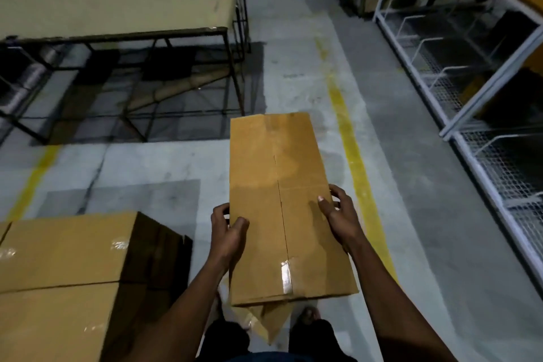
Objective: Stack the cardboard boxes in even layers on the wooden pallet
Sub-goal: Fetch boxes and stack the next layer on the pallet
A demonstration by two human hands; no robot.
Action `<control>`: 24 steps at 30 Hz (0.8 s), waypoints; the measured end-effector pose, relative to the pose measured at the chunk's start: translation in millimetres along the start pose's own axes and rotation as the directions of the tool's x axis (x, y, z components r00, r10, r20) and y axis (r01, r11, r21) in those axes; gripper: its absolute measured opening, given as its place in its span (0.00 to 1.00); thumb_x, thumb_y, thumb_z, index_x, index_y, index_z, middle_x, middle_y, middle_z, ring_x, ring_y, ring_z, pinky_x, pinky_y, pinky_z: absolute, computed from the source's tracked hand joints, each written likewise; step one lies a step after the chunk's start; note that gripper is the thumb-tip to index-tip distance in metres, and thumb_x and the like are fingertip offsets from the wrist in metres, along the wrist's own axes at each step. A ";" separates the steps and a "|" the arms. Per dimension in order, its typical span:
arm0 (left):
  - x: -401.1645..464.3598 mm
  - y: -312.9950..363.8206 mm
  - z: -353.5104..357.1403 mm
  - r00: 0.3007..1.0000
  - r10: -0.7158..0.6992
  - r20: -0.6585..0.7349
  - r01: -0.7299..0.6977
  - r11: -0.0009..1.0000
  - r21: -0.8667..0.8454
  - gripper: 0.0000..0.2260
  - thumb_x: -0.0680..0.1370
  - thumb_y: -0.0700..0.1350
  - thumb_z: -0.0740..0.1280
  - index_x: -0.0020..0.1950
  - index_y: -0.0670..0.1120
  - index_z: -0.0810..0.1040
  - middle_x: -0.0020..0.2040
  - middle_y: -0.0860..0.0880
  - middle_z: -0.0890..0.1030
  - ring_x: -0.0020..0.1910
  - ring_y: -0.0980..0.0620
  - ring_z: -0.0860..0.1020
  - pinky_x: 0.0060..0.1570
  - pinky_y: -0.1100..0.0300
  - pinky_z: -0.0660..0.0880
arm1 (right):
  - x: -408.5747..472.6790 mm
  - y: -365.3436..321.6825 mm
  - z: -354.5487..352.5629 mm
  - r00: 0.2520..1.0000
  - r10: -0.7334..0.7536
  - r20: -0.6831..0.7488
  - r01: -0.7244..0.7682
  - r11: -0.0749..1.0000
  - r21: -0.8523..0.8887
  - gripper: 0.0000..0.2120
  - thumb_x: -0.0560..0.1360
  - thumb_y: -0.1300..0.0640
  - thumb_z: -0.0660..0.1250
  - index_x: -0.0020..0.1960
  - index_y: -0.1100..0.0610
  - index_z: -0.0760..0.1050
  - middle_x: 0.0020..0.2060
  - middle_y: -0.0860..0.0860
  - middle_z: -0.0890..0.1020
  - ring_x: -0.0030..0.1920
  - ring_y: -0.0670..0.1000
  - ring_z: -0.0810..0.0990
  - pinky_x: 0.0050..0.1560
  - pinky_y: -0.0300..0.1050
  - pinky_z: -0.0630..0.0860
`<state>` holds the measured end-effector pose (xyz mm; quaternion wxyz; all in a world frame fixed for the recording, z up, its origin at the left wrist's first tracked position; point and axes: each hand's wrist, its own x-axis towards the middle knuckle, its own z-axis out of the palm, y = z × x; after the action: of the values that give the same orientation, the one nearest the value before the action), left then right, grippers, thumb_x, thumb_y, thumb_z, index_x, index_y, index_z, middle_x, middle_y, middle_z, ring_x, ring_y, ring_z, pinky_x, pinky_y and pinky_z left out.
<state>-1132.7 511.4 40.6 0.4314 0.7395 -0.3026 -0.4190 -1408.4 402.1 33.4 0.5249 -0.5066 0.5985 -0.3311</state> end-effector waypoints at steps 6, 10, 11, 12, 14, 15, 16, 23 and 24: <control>-40.5 -3.8 -46.9 0.985 0.008 -0.170 -0.026 0.995 -0.101 0.21 0.72 0.58 0.70 0.62 0.65 0.66 0.64 0.56 0.69 0.62 0.53 0.75 0.56 0.49 0.80 | -9.6 -46.5 38.6 0.981 -0.076 0.177 0.081 0.996 -0.022 0.18 0.78 0.44 0.72 0.66 0.36 0.75 0.60 0.42 0.81 0.57 0.47 0.81 0.53 0.49 0.82; -54.8 -15.0 -81.4 0.970 -0.008 -0.244 -0.022 0.993 -0.120 0.22 0.79 0.51 0.71 0.69 0.58 0.65 0.65 0.54 0.69 0.62 0.54 0.74 0.58 0.48 0.78 | -22.4 -71.9 71.4 0.956 -0.127 0.266 0.151 0.986 -0.071 0.21 0.79 0.46 0.71 0.71 0.41 0.73 0.63 0.43 0.80 0.57 0.42 0.78 0.49 0.39 0.76; -56.0 -20.1 -90.8 0.965 -0.010 -0.262 -0.023 0.992 -0.126 0.21 0.80 0.49 0.71 0.69 0.57 0.66 0.66 0.53 0.69 0.62 0.53 0.74 0.57 0.49 0.78 | -27.8 -77.7 80.5 0.951 -0.139 0.276 0.166 0.983 -0.077 0.21 0.79 0.47 0.71 0.72 0.42 0.73 0.63 0.43 0.79 0.57 0.40 0.78 0.48 0.36 0.75; -56.8 -24.5 -101.1 0.962 -0.013 -0.273 -0.022 0.992 -0.124 0.21 0.80 0.48 0.71 0.69 0.55 0.66 0.66 0.51 0.68 0.62 0.52 0.74 0.55 0.51 0.77 | -33.6 -82.8 90.8 0.949 -0.146 0.280 0.175 0.981 -0.082 0.22 0.80 0.48 0.71 0.72 0.44 0.73 0.63 0.43 0.79 0.57 0.39 0.77 0.46 0.33 0.73; -56.4 -30.9 -118.4 0.957 -0.043 -0.288 0.003 0.991 -0.137 0.20 0.82 0.45 0.70 0.70 0.52 0.66 0.68 0.49 0.68 0.59 0.54 0.74 0.51 0.55 0.74 | -42.8 -88.7 109.4 0.947 -0.146 0.288 0.178 0.980 -0.090 0.22 0.79 0.49 0.71 0.72 0.45 0.73 0.63 0.45 0.79 0.57 0.41 0.78 0.47 0.33 0.74; -56.9 -34.1 -128.3 0.954 -0.052 -0.295 0.006 0.988 -0.152 0.19 0.82 0.44 0.70 0.70 0.52 0.66 0.68 0.49 0.68 0.57 0.56 0.74 0.49 0.57 0.73 | -47.2 -91.0 119.5 0.944 -0.149 0.293 0.184 0.979 -0.093 0.23 0.79 0.48 0.72 0.72 0.45 0.72 0.64 0.46 0.78 0.59 0.44 0.78 0.50 0.37 0.77; -58.5 -36.7 -137.9 0.953 -0.055 -0.298 0.007 0.987 -0.159 0.19 0.82 0.44 0.69 0.70 0.51 0.66 0.67 0.49 0.68 0.55 0.59 0.73 0.47 0.59 0.72 | -51.7 -93.6 128.7 0.941 -0.153 0.302 0.189 0.978 -0.092 0.24 0.78 0.46 0.72 0.72 0.43 0.72 0.66 0.46 0.77 0.60 0.48 0.78 0.54 0.43 0.79; -74.2 -67.8 -216.4 0.936 -0.078 -0.343 -0.008 0.970 -0.242 0.23 0.78 0.52 0.72 0.70 0.54 0.67 0.68 0.48 0.71 0.61 0.54 0.75 0.53 0.53 0.75 | -83.3 -113.5 208.3 0.912 -0.156 0.379 0.205 0.974 -0.094 0.23 0.79 0.47 0.71 0.73 0.43 0.71 0.66 0.47 0.77 0.60 0.49 0.79 0.59 0.53 0.81; -75.8 -72.6 -227.6 0.932 -0.083 -0.354 -0.005 0.970 -0.241 0.25 0.76 0.56 0.72 0.69 0.55 0.67 0.68 0.48 0.71 0.62 0.52 0.75 0.56 0.52 0.75 | -87.4 -114.8 220.8 0.910 -0.152 0.387 0.209 0.972 -0.108 0.23 0.79 0.46 0.71 0.73 0.42 0.71 0.66 0.47 0.77 0.61 0.50 0.78 0.59 0.54 0.81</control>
<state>-961.4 692.5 66.1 0.5567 0.7526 -0.1510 -0.3177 -1171.5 484.7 114.8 0.5580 -0.6511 0.4602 -0.2301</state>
